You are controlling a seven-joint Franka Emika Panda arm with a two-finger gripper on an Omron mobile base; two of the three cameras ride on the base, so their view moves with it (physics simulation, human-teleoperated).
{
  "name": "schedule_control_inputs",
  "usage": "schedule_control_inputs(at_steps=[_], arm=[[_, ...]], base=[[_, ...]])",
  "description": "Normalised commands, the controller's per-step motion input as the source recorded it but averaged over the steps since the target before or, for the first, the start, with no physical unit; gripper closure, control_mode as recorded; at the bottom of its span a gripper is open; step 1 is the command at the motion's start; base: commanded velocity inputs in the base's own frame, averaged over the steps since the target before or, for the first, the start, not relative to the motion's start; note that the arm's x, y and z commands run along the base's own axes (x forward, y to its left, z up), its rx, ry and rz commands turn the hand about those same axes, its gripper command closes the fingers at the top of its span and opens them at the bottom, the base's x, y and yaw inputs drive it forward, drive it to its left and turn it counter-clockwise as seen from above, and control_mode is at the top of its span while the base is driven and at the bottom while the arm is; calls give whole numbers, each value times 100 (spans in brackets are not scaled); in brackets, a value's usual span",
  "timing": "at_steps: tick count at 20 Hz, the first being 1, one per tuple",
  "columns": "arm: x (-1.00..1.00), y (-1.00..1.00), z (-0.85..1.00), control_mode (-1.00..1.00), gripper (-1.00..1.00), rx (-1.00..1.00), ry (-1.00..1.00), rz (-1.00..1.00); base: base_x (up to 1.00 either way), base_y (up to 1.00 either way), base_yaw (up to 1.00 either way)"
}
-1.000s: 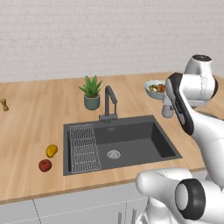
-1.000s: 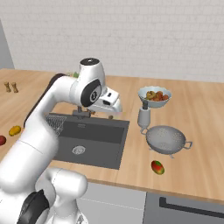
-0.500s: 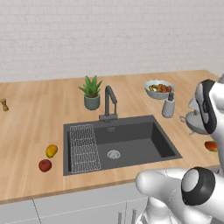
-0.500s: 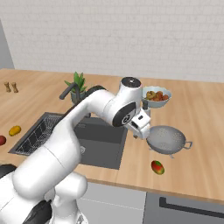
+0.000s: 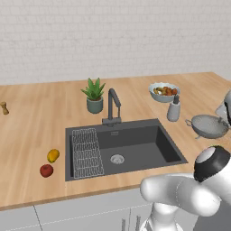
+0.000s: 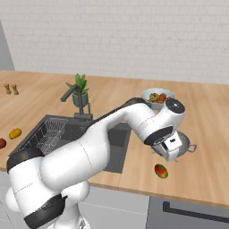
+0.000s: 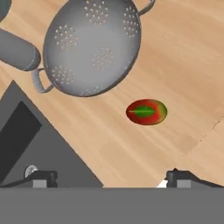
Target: Put the colander in the sink, put the mango, mango, apple in the colander, and turn on the sink faucet and pour water over the colander.
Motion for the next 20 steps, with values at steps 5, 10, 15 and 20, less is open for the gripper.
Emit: schedule_control_inputs(at_steps=[5,10,15,20], arm=[[2,-62,-52,-100,-100,5,2,-10],[21,-38,-43,-100,-100,7,0,-6],[34,-13,-29,-100,-100,9,-2,-2],[39,-9,-27,-100,-100,7,-1,-3]], base=[[0,0,0],[0,0,0],[0,0,0],[0,0,0]])
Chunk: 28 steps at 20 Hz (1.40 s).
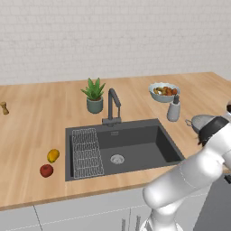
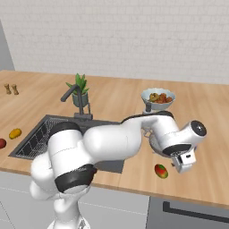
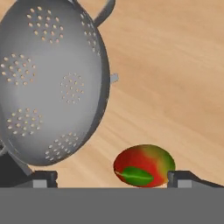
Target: Put the colander in the sink, put the mango, mango, apple in the colander, and turn on the sink faucet and pour water over the colander.
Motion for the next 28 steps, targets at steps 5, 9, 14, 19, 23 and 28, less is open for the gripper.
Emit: schedule_control_inputs(at_steps=[5,9,14,19,23,28], arm=[[51,-1,-31,-100,-100,3,0,-6],[51,-14,-38,-100,-100,2,0,-6],[42,-24,-46,-100,-100,0,0,-9],[20,-9,-42,-100,100,0,0,-10],[0,10,-36,-100,100,0,1,-10],[0,44,-39,-100,100,-2,2,-11]], base=[[0,0,0],[0,0,0],[0,0,0],[0,0,0],[0,0,0],[0,0,0]])
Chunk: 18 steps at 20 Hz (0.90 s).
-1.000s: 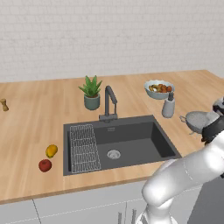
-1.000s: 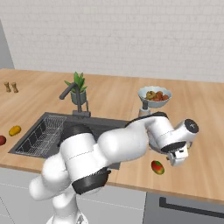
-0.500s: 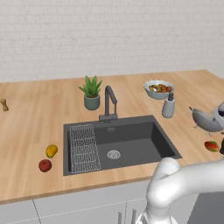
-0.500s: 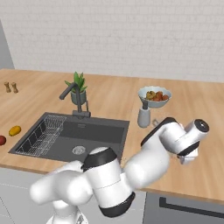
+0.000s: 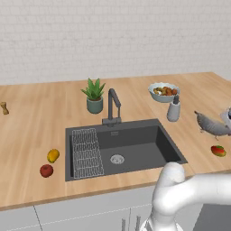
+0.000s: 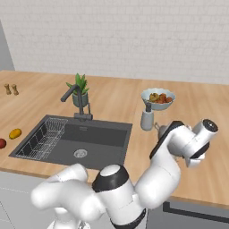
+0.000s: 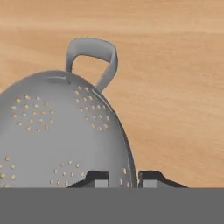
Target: Put the colander in the sink, put the mango, mango, apple in the colander, and turn on the sink faucet and pour water over the colander.
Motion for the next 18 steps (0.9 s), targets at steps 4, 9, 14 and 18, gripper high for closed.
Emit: schedule_control_inputs(at_steps=[4,9,14,18], arm=[[0,69,-13,-100,100,-10,0,-1],[-19,43,12,-100,100,-3,-10,1],[-51,33,49,-100,100,-1,-28,22],[-33,71,49,-100,100,-14,-21,47]], base=[[0,0,0],[0,0,0],[0,0,0],[0,0,0]])
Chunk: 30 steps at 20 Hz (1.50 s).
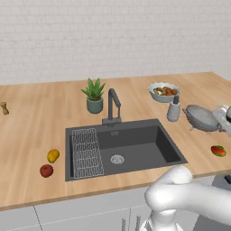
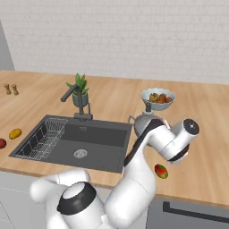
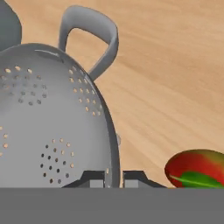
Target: Put the colander in the sink, put the mango, mango, apple in the colander, and turn on the sink faucet and pour water over the colander.
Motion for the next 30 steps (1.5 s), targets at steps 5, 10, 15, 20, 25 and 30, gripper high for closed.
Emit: schedule_control_inputs(at_steps=[5,10,15,20,25,30], arm=[[-14,88,38,-100,100,-15,-16,48],[2,99,21,-100,100,-26,-2,39],[1,100,8,-100,100,-24,-6,12],[18,86,-6,-100,100,-10,-4,6],[62,43,-34,-100,100,-6,11,23],[67,33,-20,-100,100,0,28,16]], base=[[0,0,0],[0,0,0],[0,0,0],[0,0,0],[0,0,0],[0,0,0]])
